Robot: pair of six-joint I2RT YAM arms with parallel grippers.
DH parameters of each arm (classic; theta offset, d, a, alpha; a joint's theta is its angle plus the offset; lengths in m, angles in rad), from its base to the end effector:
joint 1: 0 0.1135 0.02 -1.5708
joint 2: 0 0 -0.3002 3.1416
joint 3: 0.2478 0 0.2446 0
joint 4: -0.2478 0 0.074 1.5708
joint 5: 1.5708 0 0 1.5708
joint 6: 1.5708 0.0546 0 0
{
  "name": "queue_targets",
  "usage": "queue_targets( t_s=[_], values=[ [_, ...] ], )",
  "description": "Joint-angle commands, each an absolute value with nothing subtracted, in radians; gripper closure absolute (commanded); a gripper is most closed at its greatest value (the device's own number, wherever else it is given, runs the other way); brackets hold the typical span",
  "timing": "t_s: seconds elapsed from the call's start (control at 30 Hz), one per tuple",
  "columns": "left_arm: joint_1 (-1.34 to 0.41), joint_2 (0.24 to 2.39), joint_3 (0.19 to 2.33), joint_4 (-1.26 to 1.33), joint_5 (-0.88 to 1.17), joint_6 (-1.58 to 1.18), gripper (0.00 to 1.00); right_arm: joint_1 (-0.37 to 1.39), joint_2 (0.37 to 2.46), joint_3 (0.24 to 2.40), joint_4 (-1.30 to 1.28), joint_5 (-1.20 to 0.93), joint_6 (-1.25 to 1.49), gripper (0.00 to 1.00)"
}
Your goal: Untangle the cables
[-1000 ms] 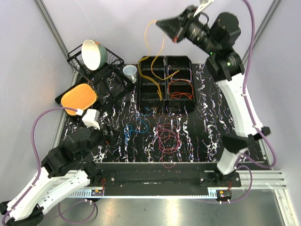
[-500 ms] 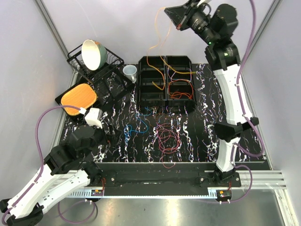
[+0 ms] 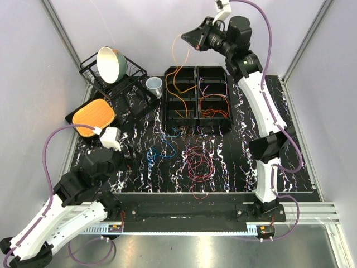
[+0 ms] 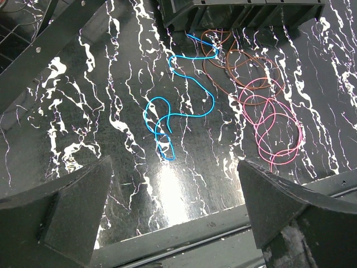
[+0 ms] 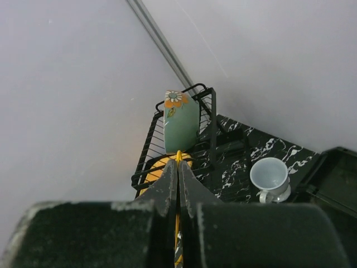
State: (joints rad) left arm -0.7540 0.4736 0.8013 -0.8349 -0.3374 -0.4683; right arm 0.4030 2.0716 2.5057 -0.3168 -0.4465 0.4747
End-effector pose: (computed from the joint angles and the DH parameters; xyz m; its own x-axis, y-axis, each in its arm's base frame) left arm 0.0618 -0.0332 0.3226 -0.5123 -0.1032 -0.8526 0.2284 0.9406 -0.2511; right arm 0.4290 0.2085 0.5454 -0.2462 0.3432 -0.9064 -0.7147 0.5674 0.4090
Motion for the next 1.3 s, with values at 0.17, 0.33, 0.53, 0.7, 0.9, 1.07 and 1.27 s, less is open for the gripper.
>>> queue_targets(
  t_s=[0.17,0.33,0.53,0.7,0.9,1.07,1.27],
  values=[
    [-0.744,0.477,0.811,-0.787,-0.353,-0.456,0.03,0.4,2.083,2.356,-0.16,-0.538,0.59,1.0],
    [-0.742,0.477,0.811,-0.787,-0.353,-0.457,0.03,0.4,2.063,2.239,-0.123,-0.511,0.597,1.0],
    [-0.741,0.479,0.811,-0.784,-0.351,-0.457,0.03,0.4,2.029,2.086,-0.039,-0.499,0.595,1.0],
    [-0.733,0.485,0.811,-0.784,-0.35,-0.454,0.03,0.402,2.033,2.033,0.047,-0.515,0.649,1.0],
    [-0.73,0.488,0.81,-0.782,-0.345,-0.454,0.04,0.416,2.068,2.029,0.123,-0.529,0.727,1.0],
    [-0.727,0.491,0.81,-0.782,-0.345,-0.456,0.04,0.446,2.102,2.036,0.155,-0.523,0.753,1.0],
    [-0.727,0.492,0.81,-0.784,-0.345,-0.456,0.04,0.453,2.128,2.022,0.164,-0.52,0.761,1.0]
  ],
)
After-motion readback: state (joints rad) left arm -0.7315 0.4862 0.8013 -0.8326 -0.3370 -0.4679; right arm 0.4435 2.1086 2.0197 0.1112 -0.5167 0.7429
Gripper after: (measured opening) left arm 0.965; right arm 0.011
